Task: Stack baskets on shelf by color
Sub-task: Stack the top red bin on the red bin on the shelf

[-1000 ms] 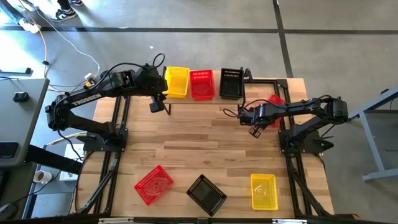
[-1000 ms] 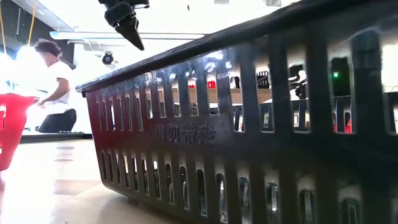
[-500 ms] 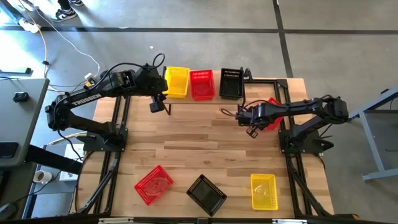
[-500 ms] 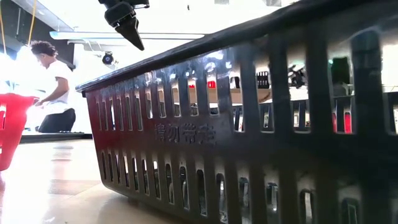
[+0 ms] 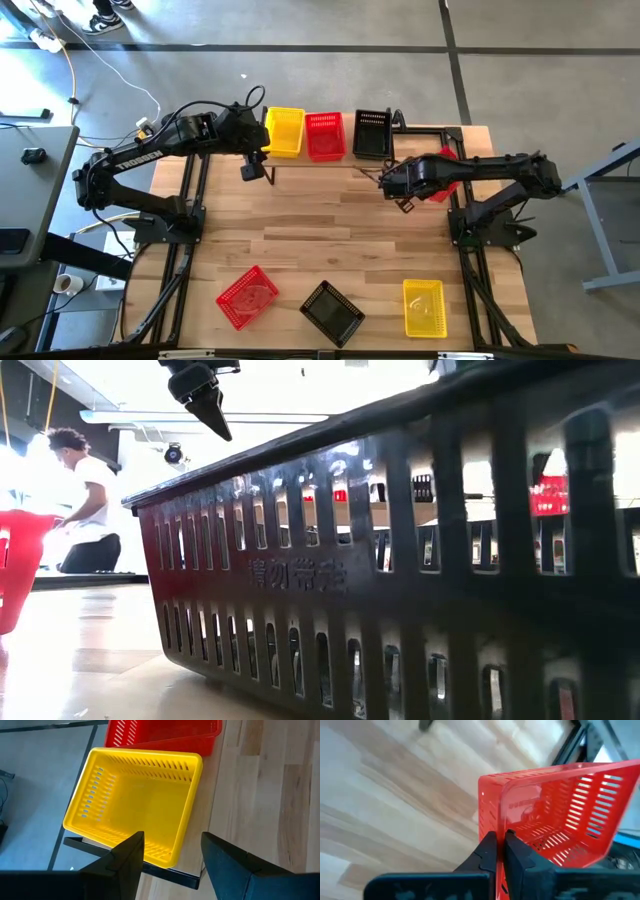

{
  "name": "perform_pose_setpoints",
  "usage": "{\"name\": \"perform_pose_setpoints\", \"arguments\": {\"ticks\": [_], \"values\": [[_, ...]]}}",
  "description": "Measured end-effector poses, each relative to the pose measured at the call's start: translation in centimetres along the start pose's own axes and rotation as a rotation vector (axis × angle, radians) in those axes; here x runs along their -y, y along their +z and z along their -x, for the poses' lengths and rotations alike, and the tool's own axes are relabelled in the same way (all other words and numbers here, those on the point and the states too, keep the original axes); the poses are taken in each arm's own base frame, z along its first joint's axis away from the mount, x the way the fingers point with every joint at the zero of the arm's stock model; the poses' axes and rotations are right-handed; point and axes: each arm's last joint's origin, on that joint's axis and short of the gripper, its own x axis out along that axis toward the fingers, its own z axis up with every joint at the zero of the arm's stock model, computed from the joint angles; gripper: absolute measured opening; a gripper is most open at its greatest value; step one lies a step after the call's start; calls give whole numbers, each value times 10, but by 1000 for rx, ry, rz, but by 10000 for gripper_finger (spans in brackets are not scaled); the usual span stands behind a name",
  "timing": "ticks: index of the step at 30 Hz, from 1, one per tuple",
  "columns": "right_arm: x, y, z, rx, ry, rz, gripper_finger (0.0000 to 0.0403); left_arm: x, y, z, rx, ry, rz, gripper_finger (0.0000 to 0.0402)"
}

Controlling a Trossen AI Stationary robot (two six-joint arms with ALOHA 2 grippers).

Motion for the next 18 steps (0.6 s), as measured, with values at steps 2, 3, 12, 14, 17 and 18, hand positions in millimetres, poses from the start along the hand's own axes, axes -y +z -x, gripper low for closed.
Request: {"name": "perform_pose_setpoints", "arguments": {"ticks": [2,3,12,14,17,18], "values": [[2,3,8,36,23,-10,0,0,0,0,0,0,0,186],[4,5,13,55,29,-17,0,0,0,0,0,0,0,186],[21,24,46,223,49,-83,0,0,0,0,2,-6,28,186],[26,28,50,249,42,-83,0,0,0,0,2,-6,34,186],[34,35,57,294,22,-69,0,0,0,0,2,-7,53,186],[37,37,60,310,13,-64,0,0,0,0,2,-7,55,186]]}}
